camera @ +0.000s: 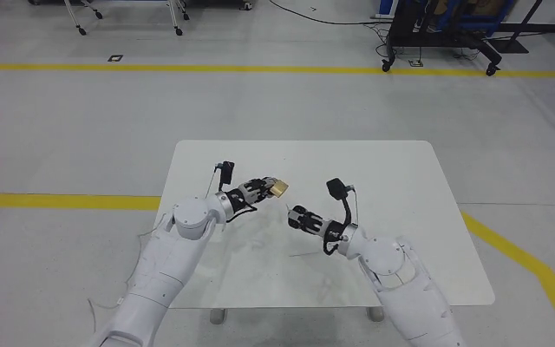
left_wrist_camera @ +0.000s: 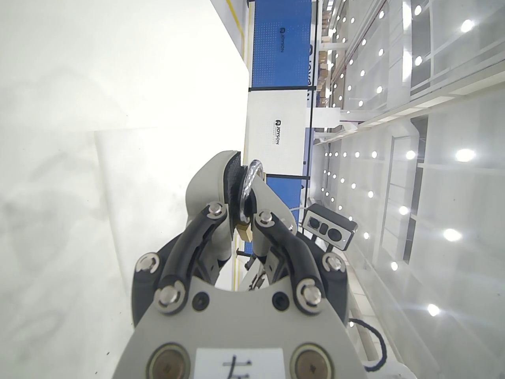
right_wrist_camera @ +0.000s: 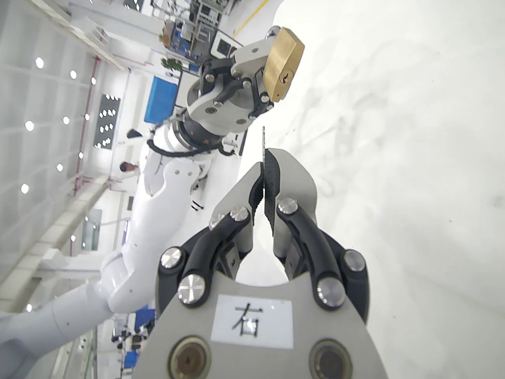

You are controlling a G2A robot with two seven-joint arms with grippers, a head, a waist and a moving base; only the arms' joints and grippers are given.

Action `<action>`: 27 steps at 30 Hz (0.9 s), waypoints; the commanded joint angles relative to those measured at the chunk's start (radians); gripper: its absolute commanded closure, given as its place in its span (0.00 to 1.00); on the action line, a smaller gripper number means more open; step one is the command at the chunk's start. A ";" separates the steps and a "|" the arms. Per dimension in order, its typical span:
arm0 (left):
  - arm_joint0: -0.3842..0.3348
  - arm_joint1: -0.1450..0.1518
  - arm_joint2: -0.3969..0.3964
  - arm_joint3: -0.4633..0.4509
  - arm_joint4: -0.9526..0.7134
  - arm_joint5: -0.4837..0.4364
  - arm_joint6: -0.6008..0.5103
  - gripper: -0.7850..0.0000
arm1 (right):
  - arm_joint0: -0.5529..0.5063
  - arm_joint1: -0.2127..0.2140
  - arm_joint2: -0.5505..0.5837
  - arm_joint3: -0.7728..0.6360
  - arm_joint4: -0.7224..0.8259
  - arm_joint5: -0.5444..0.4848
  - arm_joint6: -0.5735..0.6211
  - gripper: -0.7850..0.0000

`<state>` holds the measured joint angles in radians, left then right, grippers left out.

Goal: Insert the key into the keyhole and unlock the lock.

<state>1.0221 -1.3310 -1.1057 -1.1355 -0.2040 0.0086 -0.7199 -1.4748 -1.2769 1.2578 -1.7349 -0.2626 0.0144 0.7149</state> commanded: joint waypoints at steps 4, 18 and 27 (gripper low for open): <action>-0.007 0.006 -0.006 0.009 0.001 0.000 -0.059 1.00 | 0.000 0.010 0.046 0.001 0.087 -0.035 0.081 1.00; 0.008 0.001 0.002 0.001 -0.050 0.063 -0.046 1.00 | 0.012 0.011 0.052 0.031 0.228 0.047 0.152 1.00; -0.042 -0.002 0.028 0.059 -0.105 0.189 -0.181 1.00 | 0.098 0.025 0.076 0.135 0.373 0.187 0.325 1.00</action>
<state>0.9878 -1.3320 -1.0816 -1.0856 -0.3054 0.1878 -0.8861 -1.3819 -1.2524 1.3387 -1.6040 0.1091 0.1902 1.0459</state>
